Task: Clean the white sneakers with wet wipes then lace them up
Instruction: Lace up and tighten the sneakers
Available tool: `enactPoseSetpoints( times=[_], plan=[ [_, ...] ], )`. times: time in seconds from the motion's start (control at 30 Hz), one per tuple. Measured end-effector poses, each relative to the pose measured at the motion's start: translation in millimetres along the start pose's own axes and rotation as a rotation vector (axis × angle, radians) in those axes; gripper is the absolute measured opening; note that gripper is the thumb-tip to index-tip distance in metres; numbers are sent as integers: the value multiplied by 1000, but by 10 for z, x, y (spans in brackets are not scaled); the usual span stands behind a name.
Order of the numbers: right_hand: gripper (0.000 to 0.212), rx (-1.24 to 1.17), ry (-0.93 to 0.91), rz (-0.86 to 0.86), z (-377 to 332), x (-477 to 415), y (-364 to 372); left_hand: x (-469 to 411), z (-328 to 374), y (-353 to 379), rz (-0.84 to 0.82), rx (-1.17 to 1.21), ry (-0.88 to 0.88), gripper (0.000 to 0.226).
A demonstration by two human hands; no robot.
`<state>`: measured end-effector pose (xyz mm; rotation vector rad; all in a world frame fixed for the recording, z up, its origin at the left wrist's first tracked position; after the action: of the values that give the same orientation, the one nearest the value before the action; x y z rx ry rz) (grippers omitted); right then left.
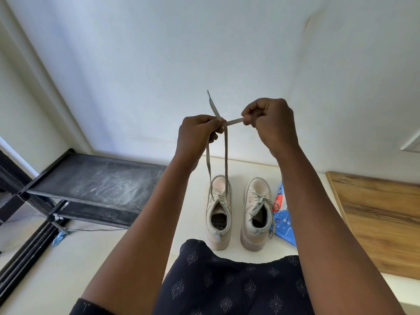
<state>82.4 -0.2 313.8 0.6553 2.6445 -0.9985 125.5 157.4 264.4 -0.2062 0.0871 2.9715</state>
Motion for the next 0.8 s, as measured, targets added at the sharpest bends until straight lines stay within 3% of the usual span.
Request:
enactPoseSetpoints(
  times=[0.1, 0.2, 0.27, 0.37, 0.6, 0.7, 0.8],
  plan=[
    [15, 56, -45, -17, -29, 7, 11, -3, -5, 17, -18, -37, -7, 21],
    [2, 112, -129, -157, -110, 44, 151, -7, 15, 42, -44, -72, -5, 22],
    [16, 39, -114, -218, -110, 71, 237, -18, 18, 36, -49, -86, -9, 22],
    [28, 11, -110, -143, -105, 88, 236, -20, 13, 43, -51, -77, -24, 18],
    [20, -31, -89, -104, -77, 114, 226, -21, -12, 59, -129, -55, -79, 12],
    [29, 36, -29, 2, -10, 91, 173, -6, -17, 52, -109, -76, -86, 18],
    [19, 171, -59, 50, -42, 104, 178, 10, -84, 59, -155, -12, -167, 27]
  ],
)
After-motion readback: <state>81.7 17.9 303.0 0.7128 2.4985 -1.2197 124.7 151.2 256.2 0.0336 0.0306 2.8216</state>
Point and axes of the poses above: each hand's wrist, its own x-axis away from the middle knuckle, its own y-axis out of the palm, z = x × y, the point moved 8 cm from there along -x, towards the middle knuckle, and after that the axes turned 4 degrees about x, right-handed, at the moved point
